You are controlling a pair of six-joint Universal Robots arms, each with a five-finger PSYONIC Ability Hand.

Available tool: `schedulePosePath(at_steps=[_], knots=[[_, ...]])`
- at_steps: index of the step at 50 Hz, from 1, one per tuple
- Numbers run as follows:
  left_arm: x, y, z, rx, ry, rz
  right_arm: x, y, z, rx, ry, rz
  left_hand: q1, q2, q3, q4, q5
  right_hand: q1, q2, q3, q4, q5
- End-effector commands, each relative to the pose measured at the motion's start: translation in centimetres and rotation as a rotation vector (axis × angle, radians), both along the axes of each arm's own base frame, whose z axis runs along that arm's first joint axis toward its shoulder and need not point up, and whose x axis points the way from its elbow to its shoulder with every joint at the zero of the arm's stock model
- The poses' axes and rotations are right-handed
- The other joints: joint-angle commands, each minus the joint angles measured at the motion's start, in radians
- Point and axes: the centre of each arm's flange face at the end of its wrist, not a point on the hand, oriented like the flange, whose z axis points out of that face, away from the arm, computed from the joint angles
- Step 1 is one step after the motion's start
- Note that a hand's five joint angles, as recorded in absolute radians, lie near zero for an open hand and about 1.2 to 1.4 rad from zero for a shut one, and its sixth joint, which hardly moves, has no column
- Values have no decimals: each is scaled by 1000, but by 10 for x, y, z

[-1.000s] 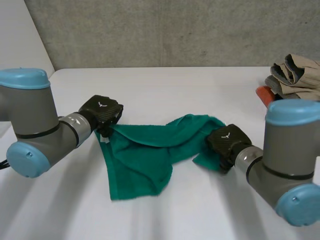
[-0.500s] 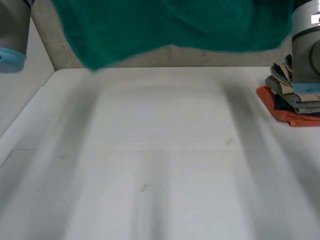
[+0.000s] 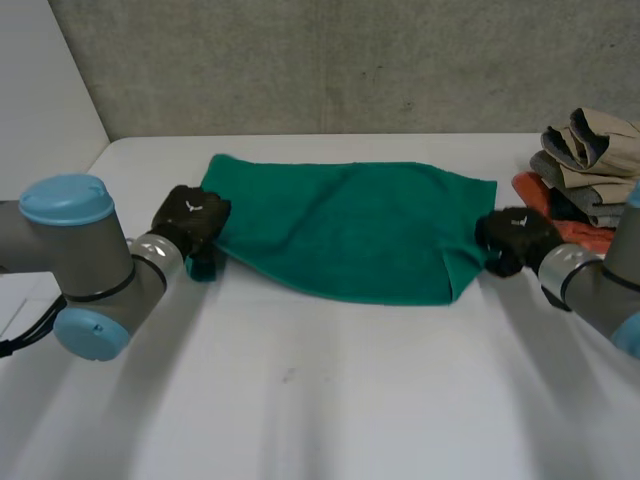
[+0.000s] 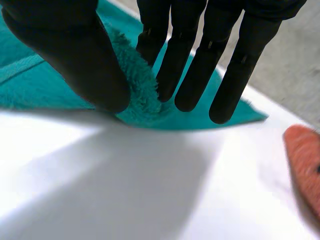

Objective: Fold the laundry.

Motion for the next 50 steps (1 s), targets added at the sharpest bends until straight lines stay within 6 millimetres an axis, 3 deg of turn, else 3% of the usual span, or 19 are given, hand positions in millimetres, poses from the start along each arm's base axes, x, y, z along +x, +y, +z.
schedulePosePath(at_steps=[1,5,11,24,29,31,36,37,38,41,46,50], knots=[[8,-8,10,-14,-4,24,-1,10,4,-13,41,13,235,199,207,202,235,-221,-203,-206,-220,-222],[12,-12,13,-19,6,36,2,19,3,-22,65,31,235,199,207,202,235,-441,-423,-426,-440,-442],[14,-13,14,-14,10,42,14,34,0,-51,134,71,235,199,207,202,235,-567,-549,-553,-567,-569],[14,-12,15,-9,8,45,55,51,18,-206,148,-12,235,199,207,202,235,-574,-556,-559,-573,-575],[16,-12,17,-12,9,48,67,54,9,-193,179,22,235,199,207,202,235,-577,-559,-562,-576,-578],[16,-11,18,-13,12,45,66,54,2,-169,212,24,235,199,207,202,235,-524,-506,-509,-524,-526],[15,-10,16,-5,11,41,62,53,-3,-129,253,-10,235,199,207,202,235,-122,-104,-108,-122,-124],[14,-10,15,-2,9,39,63,54,-3,-121,250,-11,235,199,207,202,235,38,56,53,39,37],[13,-8,12,8,-1,36,63,56,-1,-114,244,-13,235,199,207,202,235,351,369,366,352,350],[13,-6,6,35,-11,38,62,62,4,-110,242,-15,235,199,207,202,235,354,372,369,355,353],[16,-6,-6,84,-32,53,48,63,27,-143,219,-54,-210,-246,-238,-243,-210,354,372,369,355,353],[20,-9,-16,116,-49,69,32,59,39,-161,186,-87,-378,-414,-406,-411,-378,354,372,369,355,353]])
